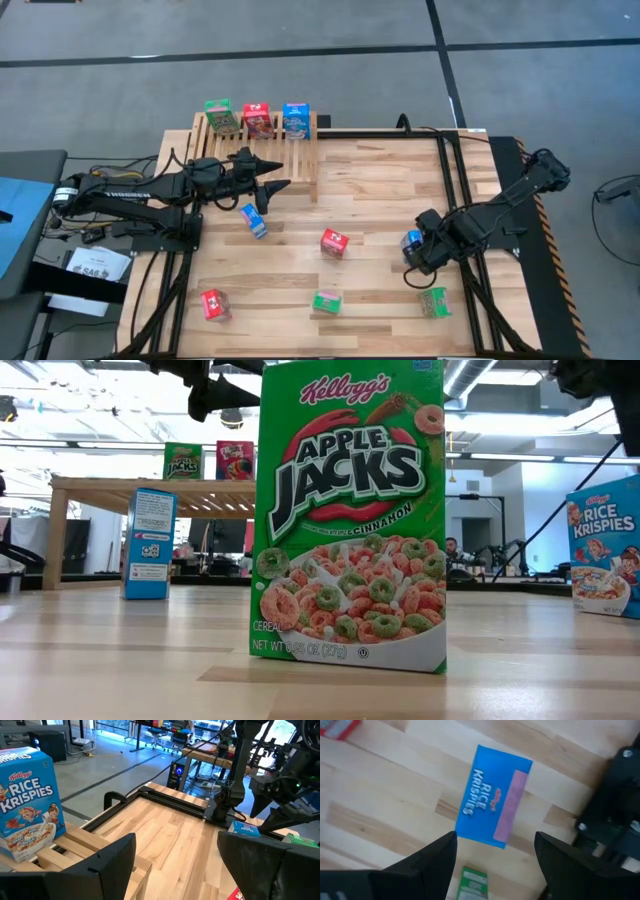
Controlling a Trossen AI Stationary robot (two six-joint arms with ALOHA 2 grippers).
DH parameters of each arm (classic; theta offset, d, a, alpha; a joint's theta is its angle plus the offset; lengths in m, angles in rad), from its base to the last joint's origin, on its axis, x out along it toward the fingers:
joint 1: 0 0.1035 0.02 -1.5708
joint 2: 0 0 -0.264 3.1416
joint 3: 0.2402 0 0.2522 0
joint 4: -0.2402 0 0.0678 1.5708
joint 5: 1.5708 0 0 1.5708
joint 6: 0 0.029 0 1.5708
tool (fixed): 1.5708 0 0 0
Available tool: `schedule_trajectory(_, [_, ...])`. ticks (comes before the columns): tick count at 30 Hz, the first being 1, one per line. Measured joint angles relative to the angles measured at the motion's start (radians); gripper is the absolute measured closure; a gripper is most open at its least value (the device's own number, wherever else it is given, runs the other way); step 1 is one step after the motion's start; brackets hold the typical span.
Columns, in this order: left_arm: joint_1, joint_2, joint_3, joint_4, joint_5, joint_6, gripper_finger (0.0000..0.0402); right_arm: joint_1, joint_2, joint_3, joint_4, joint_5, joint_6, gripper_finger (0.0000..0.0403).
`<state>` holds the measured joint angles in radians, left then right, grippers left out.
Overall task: Stack cereal on shelf
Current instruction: Put the right blue cereal box on the shelf aligned with the other blue cereal box
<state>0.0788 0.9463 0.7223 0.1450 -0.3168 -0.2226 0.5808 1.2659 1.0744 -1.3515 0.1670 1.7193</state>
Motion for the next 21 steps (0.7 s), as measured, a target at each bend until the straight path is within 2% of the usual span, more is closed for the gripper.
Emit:
schedule_trajectory(13, [0.0, 0.0, 0.0, -0.008, -0.002, -0.001, 0.0132, 0.009, 0.001, -0.017, 0.04, 0.071, 0.028, 0.011])
schedule_trajectory(21, [0.0, 0.0, 0.0, -0.008, -0.003, -0.002, 0.0132, 0.007, 0.08, -0.017, 0.031, 0.07, 0.028, 0.011])
